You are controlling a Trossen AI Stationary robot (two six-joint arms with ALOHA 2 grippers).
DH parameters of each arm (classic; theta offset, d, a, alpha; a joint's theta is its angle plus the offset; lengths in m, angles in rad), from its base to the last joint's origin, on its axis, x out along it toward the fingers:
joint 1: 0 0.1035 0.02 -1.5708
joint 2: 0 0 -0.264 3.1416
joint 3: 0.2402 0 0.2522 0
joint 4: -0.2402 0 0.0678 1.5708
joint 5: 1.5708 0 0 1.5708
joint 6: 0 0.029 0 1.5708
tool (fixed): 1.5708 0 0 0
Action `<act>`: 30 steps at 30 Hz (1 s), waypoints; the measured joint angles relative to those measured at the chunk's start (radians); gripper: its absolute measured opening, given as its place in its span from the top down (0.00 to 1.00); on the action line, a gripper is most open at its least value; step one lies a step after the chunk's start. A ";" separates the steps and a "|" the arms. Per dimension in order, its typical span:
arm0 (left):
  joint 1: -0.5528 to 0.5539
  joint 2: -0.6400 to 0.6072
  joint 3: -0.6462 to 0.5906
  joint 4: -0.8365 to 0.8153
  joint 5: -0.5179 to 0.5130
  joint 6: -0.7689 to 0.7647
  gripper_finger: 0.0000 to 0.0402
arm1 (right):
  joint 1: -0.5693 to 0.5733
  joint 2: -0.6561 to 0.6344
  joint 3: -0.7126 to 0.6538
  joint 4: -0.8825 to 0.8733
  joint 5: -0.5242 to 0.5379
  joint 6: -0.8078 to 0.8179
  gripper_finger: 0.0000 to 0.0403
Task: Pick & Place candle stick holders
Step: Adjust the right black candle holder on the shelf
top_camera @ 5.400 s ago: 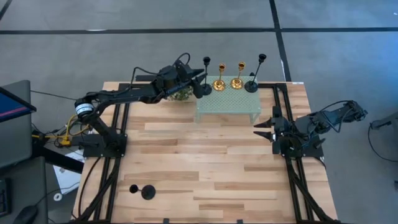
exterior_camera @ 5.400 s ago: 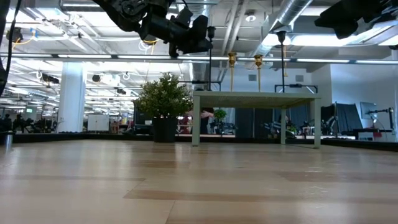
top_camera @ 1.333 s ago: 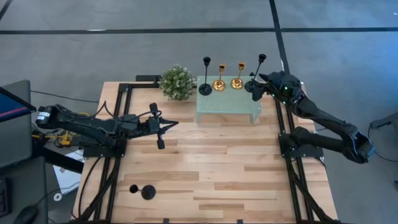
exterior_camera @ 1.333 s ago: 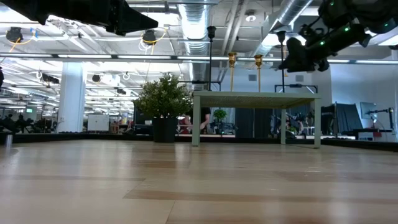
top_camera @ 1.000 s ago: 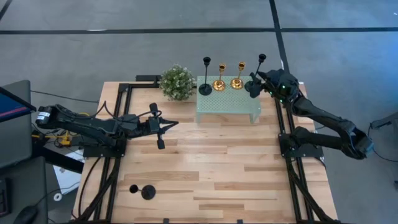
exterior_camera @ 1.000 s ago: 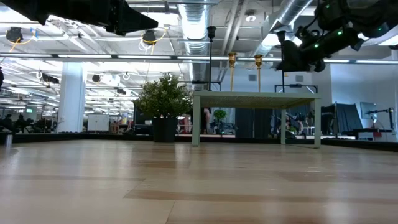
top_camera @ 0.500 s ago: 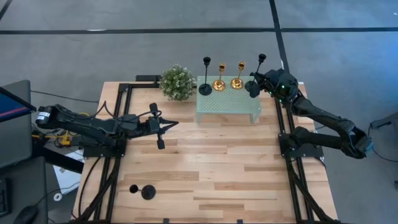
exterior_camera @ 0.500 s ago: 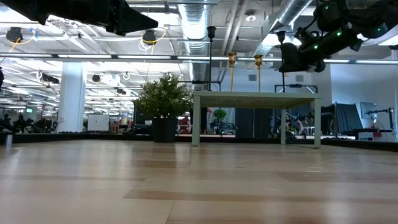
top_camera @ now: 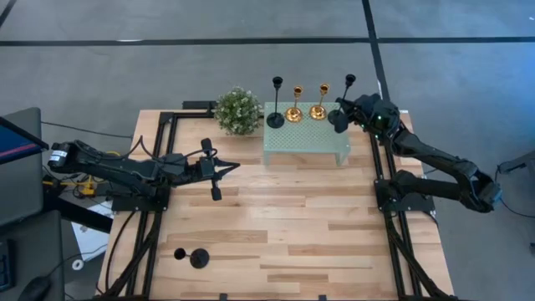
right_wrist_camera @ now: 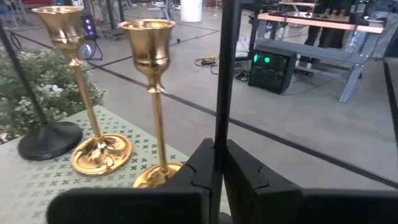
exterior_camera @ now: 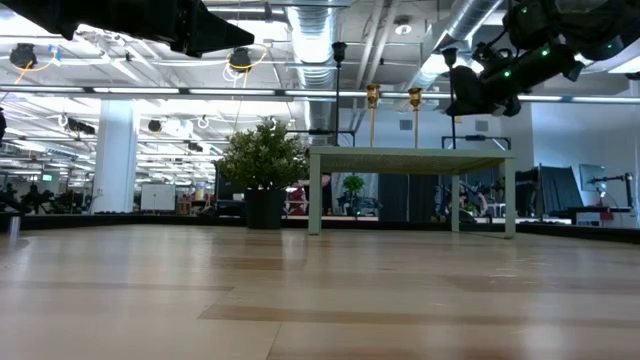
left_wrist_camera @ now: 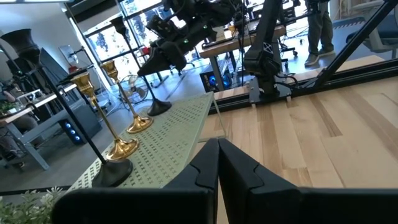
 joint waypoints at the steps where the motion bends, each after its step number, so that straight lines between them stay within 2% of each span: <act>1: 0.000 0.000 0.000 0.000 0.000 0.000 0.98 | 0.005 0.000 0.000 0.000 0.000 0.000 0.97; 8: 0.000 0.000 0.000 0.000 0.000 0.000 0.98 | 0.021 -0.019 0.000 -0.018 -0.005 0.004 0.99; 21: 0.000 0.000 0.000 0.000 0.000 0.000 0.98 | 0.026 -0.078 -0.001 -0.095 -0.004 0.022 0.97; 26: 0.000 0.000 0.000 0.000 0.000 0.000 0.98 | 0.025 -0.077 -0.002 -0.096 -0.004 0.020 0.91; 30: 0.000 0.000 0.000 0.000 0.000 0.000 0.98 | 0.025 -0.077 -0.002 -0.096 -0.003 -0.021 0.83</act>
